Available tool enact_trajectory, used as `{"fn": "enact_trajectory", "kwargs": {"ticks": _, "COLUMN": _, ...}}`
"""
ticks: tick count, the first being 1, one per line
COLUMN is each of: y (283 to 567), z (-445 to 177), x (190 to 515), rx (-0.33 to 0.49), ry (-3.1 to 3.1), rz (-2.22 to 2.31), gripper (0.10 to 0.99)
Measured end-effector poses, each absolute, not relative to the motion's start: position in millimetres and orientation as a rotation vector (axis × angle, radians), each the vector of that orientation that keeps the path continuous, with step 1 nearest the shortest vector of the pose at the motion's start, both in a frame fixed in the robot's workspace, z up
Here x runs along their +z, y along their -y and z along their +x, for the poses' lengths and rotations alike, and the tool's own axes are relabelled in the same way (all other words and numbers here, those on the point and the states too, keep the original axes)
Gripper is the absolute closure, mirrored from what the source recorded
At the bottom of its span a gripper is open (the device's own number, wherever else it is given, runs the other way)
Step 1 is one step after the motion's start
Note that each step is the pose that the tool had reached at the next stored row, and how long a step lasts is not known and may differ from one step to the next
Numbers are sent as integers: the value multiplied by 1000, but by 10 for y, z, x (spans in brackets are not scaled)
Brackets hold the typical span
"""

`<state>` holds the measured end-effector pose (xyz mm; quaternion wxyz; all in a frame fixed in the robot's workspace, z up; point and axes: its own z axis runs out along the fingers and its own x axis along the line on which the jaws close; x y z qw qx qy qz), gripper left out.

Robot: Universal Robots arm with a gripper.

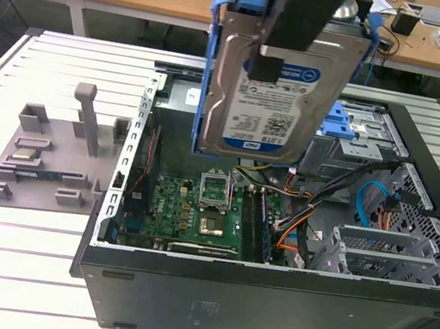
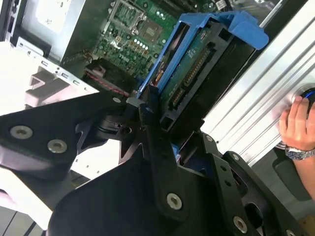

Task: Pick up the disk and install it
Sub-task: 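Pick up the disk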

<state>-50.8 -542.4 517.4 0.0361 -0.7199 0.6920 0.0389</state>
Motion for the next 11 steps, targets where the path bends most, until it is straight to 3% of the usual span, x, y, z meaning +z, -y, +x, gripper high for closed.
{"fn": "enact_trajectory", "kwargs": {"ticks": 11, "y": 5424, "z": -145, "x": 5173, "rx": 119, "ry": -2125, "rz": -2211, "gripper": 718}}
